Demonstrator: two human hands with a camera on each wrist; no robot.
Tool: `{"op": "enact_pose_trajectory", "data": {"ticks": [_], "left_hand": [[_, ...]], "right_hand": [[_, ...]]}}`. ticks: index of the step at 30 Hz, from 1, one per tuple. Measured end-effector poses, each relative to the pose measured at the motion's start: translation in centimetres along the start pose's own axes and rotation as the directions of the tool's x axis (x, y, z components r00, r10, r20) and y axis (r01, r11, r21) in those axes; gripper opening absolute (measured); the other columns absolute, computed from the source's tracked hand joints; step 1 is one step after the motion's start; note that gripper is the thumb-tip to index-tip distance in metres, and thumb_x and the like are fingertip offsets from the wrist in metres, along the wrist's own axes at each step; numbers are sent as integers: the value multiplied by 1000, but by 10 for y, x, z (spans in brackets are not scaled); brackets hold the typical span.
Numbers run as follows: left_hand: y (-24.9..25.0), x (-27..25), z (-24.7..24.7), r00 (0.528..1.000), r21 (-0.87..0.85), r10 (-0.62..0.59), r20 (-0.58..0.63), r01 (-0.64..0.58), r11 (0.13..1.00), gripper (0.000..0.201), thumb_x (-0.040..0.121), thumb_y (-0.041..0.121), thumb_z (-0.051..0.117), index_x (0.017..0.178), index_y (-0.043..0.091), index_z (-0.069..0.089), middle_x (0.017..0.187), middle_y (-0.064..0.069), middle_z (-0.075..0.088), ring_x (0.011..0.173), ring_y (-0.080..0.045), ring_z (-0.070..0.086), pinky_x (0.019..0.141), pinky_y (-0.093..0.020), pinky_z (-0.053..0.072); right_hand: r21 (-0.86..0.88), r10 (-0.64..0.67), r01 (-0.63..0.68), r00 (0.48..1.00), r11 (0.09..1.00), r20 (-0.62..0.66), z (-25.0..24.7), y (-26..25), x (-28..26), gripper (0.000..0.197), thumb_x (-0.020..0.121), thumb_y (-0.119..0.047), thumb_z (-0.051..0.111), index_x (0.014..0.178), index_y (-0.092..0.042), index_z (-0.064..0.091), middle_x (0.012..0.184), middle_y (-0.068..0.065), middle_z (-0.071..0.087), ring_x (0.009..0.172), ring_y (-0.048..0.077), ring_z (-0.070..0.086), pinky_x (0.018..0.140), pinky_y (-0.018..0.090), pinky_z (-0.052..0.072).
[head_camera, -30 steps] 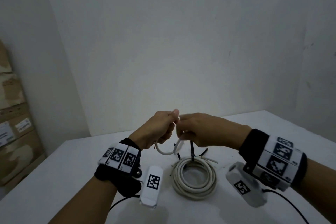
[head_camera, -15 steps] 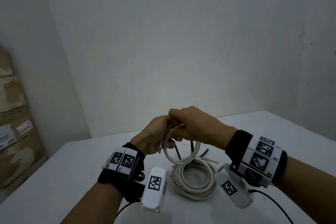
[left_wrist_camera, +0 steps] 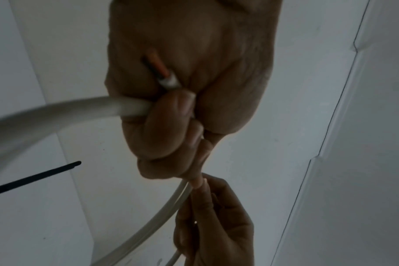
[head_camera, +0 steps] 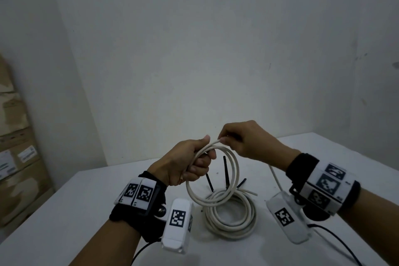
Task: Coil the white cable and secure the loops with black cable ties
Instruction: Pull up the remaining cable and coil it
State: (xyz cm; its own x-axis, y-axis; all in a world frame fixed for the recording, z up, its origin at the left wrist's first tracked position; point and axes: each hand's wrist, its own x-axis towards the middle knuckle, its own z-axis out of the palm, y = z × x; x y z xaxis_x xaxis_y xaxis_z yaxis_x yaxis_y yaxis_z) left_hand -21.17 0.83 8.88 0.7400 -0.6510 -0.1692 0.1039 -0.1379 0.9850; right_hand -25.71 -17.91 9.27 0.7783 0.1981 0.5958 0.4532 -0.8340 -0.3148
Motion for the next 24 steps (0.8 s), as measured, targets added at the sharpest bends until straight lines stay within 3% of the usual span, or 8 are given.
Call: {"op": "enact_pose_trajectory", "data": {"ticks": [3, 8, 12, 16, 19, 21, 23, 24], "left_hand": [[-1, 0, 0, 1000, -30, 5, 15, -4, 1000, 47, 98, 48, 37, 74, 11, 54, 49, 4, 26, 36, -6, 21, 30, -11, 14], [4, -6, -6, 996, -194, 43, 84, -26, 981, 41, 84, 51, 47, 65, 15, 50, 44, 7, 23, 31, -4, 21, 32, -8, 10], [14, -7, -15, 988, -390, 138, 65, -102, 915, 35, 86, 39, 47, 59, 16, 47, 40, 6, 26, 33, -5, 12, 29, -6, 12], [25, -4, -29, 973, -530, 224, -51, -216, 820, 33, 89, 36, 43, 62, 17, 41, 39, 5, 27, 31, -7, 12, 25, -8, 12], [31, -2, -36, 958, -536, 253, -135, -285, 794, 38, 99, 37, 34, 66, 18, 37, 38, 6, 28, 25, -5, 25, 23, -11, 14], [34, -1, -38, 948, -529, 266, -172, -317, 787, 39, 101, 37, 31, 67, 18, 35, 38, 6, 27, 25, -5, 25, 23, -12, 13], [33, 0, -38, 943, -517, 271, -196, -334, 788, 39, 101, 37, 31, 67, 19, 35, 38, 6, 27, 25, -5, 25, 23, -12, 13], [33, 0, -37, 940, -509, 272, -206, -340, 790, 39, 101, 38, 31, 67, 19, 35, 38, 6, 27, 26, -5, 24, 24, -11, 13]], "right_hand": [[8, 41, -41, 999, 999, -1, 4, 0, -1, 13, 91, -22, 60, 87, -13, 69, 58, -15, 52, 50, 0, 49, 52, 11, 36], [258, 177, -182, 983, 949, 42, -2, 7, -5, 23, 93, -31, 57, 79, -13, 62, 53, -1, 52, 36, 4, 42, 38, 20, 38], [495, 220, -200, 975, 845, 19, 5, 16, -18, 8, 98, -18, 48, 105, -22, 52, 61, 3, 54, 44, 11, 49, 42, 25, 43], [565, 183, -131, 982, 814, -36, 28, 24, -40, 33, 97, -7, 46, 108, -37, 44, 67, 3, 59, 51, 18, 57, 50, 30, 52], [367, 76, -91, 996, 926, 55, 35, 26, -55, 28, 98, -9, 43, 106, -33, 55, 82, -4, 65, 68, 6, 62, 66, 28, 53], [11, -31, 30, 974, 999, 224, 36, 24, -62, 28, 100, -17, 40, 122, -26, 55, 110, -5, 65, 91, 1, 60, 83, 23, 47], [-289, -84, 198, 927, 937, 364, 39, 22, -64, 40, 97, -19, 41, 137, -23, 43, 129, -6, 56, 109, 12, 57, 88, 27, 44], [-387, -128, 286, 914, 876, 385, 40, 19, -65, 42, 93, -17, 44, 135, -22, 45, 125, -4, 57, 105, 17, 59, 82, 30, 46]]}}
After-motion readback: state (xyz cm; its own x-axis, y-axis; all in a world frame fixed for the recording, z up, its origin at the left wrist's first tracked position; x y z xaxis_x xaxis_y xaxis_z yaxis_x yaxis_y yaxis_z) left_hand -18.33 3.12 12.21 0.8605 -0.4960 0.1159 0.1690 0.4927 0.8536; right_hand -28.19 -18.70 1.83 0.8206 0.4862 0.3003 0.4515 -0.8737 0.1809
